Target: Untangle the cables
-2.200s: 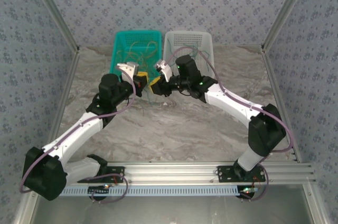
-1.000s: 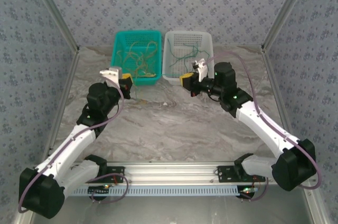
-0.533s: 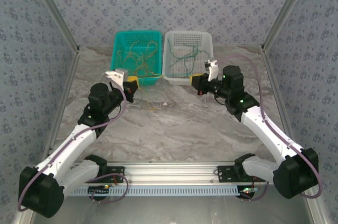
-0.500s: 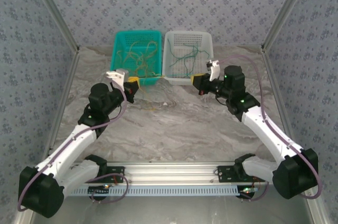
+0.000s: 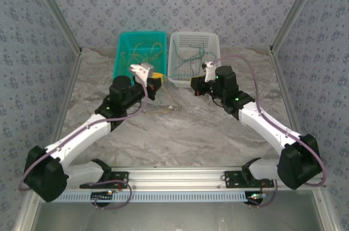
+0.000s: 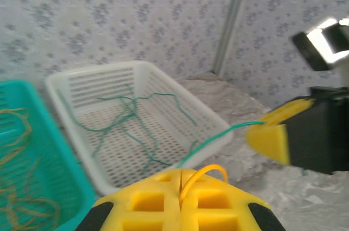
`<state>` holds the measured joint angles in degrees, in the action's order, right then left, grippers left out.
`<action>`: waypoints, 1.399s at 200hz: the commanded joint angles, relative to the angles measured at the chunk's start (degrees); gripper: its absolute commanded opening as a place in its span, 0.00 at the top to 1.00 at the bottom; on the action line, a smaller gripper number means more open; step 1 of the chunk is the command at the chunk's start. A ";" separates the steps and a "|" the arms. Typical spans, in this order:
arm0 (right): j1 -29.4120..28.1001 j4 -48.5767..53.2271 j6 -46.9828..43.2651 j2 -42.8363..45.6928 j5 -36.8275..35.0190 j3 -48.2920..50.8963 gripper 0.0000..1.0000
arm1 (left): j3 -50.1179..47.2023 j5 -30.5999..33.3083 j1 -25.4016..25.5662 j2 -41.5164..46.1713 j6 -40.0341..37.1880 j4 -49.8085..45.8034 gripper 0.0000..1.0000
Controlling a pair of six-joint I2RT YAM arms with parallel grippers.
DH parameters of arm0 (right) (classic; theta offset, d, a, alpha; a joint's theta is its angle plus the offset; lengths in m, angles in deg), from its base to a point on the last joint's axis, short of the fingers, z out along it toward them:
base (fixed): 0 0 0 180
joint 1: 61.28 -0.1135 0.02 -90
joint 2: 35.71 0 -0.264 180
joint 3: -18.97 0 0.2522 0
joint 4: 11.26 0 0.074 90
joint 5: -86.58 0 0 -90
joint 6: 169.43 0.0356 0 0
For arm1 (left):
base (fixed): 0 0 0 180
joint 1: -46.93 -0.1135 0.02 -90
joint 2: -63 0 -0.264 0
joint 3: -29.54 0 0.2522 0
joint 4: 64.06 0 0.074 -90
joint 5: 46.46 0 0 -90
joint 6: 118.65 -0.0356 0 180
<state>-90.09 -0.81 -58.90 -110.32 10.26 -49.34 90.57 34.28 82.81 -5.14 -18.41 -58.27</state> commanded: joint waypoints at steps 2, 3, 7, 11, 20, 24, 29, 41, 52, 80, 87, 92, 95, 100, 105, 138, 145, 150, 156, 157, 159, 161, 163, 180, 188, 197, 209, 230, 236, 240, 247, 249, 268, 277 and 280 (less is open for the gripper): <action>-0.62 -3.01 3.22 -1.05 -3.74 -2.36 1.00 | 1.77 -1.65 2.83 -4.31 4.88 5.21 1.00; -0.62 -3.14 3.34 -1.15 -3.74 -2.29 1.00 | 1.77 -1.78 2.96 -4.52 5.19 5.62 1.00; -0.68 -3.57 3.68 -1.31 -3.43 -2.29 1.00 | 1.66 -2.36 3.47 -5.52 6.34 7.11 1.00; -0.71 -3.94 3.87 -1.60 -3.13 -2.31 1.00 | 1.65 -3.06 3.84 -6.50 7.72 8.69 1.00; -0.80 -4.24 4.28 -2.23 -2.25 -2.73 1.00 | 1.93 -3.98 4.89 -8.93 10.37 12.10 1.00; -0.96 -4.30 4.30 -2.58 -2.02 -2.80 1.00 | 2.37 -4.31 5.48 -10.13 11.37 13.30 1.00; -1.09 -4.45 4.42 -2.92 -1.83 -3.00 1.00 | 3.07 -4.96 6.33 -11.65 12.11 14.38 1.00; -1.24 -4.83 4.17 -3.35 -0.94 -3.11 1.00 | 5.82 -6.01 7.97 -15.00 12.74 14.28 1.00; -1.16 -5.21 4.47 -3.31 -0.46 -2.98 1.00 | 7.79 -6.65 9.12 -17.23 12.44 14.24 1.00; 0.93 -6.48 5.04 -1.37 2.68 -1.13 1.00 | 7.80 -6.25 9.47 -16.97 10.66 16.20 1.00; 1.53 -6.54 4.92 -0.75 3.48 -0.70 1.00 | 7.12 -5.79 9.44 -15.65 9.21 16.42 1.00; 2.15 -6.45 4.73 -0.36 4.23 -0.44 1.00 | 6.75 -5.35 9.42 -14.61 8.22 16.36 0.99; 2.34 -6.37 4.52 -0.10 4.77 -0.33 1.00 | 6.49 -5.27 9.46 -14.01 7.42 16.27 0.93; 2.79 -6.14 4.09 0.15 5.75 -0.22 1.00 | 6.04 -5.31 9.35 -12.99 6.37 16.06 0.78; 3.16 -5.89 3.53 0.44 6.60 -0.14 1.00 | 5.52 -5.81 9.10 -11.79 5.12 15.77 0.63; 5.37 -5.05 1.16 3.18 9.06 1.58 1.00 | -0.53 -10.00 7.06 -1.68 -1.38 16.23 0.04; 5.80 -5.00 0.86 3.76 9.52 1.89 1.00 | -1.95 -11.00 6.15 0.93 -1.53 16.75 0.04; 6.30 -5.10 0.73 4.11 9.99 2.23 1.00 | -2.97 -11.61 5.30 2.59 -1.37 17.24 0.04; 6.79 -5.33 0.67 4.52 10.73 2.68 1.00 | -3.98 -12.48 4.06 4.75 -1.13 17.53 0.05; 6.91 -5.40 0.66 4.54 10.83 2.73 1.00 | -4.18 -12.60 3.82 5.02 -1.11 17.58 0.05; 7.10 -5.57 0.52 4.64 11.13 2.87 1.00 | -4.48 -12.99 3.45 5.69 -1.04 17.57 0.06; 7.28 -5.68 0.54 4.84 11.38 3.11 1.00 | -4.75 -13.27 3.07 6.32 -0.91 17.55 0.06; 7.39 -5.84 0.42 5.00 11.73 3.25 1.00 | -4.97 -13.56 2.58 6.96 -0.79 17.43 0.06; 8.16 -6.80 -0.38 5.99 12.64 4.30 1.00 | -6.17 -14.49 -0.93 11.76 -0.29 15.60 0.08; 8.46 -7.39 -0.58 6.29 13.28 4.72 1.00 | -6.63 -13.70 -2.75 13.62 0.55 14.88 0.12; 8.62 -8.22 -0.77 6.58 14.13 5.21 1.00 | -7.33 -12.85 -5.16 15.00 1.90 14.57 0.16; 8.71 -10.11 -0.68 7.24 14.79 6.20 1.00 | -7.76 -12.49 -8.89 15.30 4.36 13.19 0.22; 8.61 -12.96 -0.50 8.70 14.93 7.62 1.00 | -8.42 -15.55 -15.97 12.54 11.51 12.96 0.33; 8.51 -13.06 -0.63 9.10 14.40 7.87 1.00 | -9.47 -17.09 -17.41 11.48 13.94 15.27 0.35; 8.41 -12.89 -0.75 9.40 13.96 7.88 1.00 | -10.14 -17.77 -18.03 10.85 14.96 16.48 0.36; 8.34 -12.77 -0.93 9.81 13.35 8.06 1.00 | -10.95 -18.61 -18.30 9.96 14.87 17.15 0.38; 8.34 -12.77 -0.96 9.94 13.26 7.94 1.00 | -11.03 -18.85 -18.30 9.74 14.54 16.96 0.38; 8.14 -12.55 -1.28 10.49 13.22 7.96 1.00 | -10.79 -20.61 -16.98 8.35 10.72 13.55 0.34; 7.84 -12.43 -1.50 10.54 13.22 7.96 1.00 | -10.57 -21.00 -16.26 7.84 9.32 12.61 0.31; 7.65 -12.28 -1.68 10.54 13.16 7.90 1.00 | -10.46 -21.10 -16.00 7.68 8.97 12.35 0.30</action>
<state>-81.68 -11.13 -58.94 -101.16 23.41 -41.54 79.18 17.56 65.39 2.93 -8.18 -45.31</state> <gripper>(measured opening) 0.076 0.672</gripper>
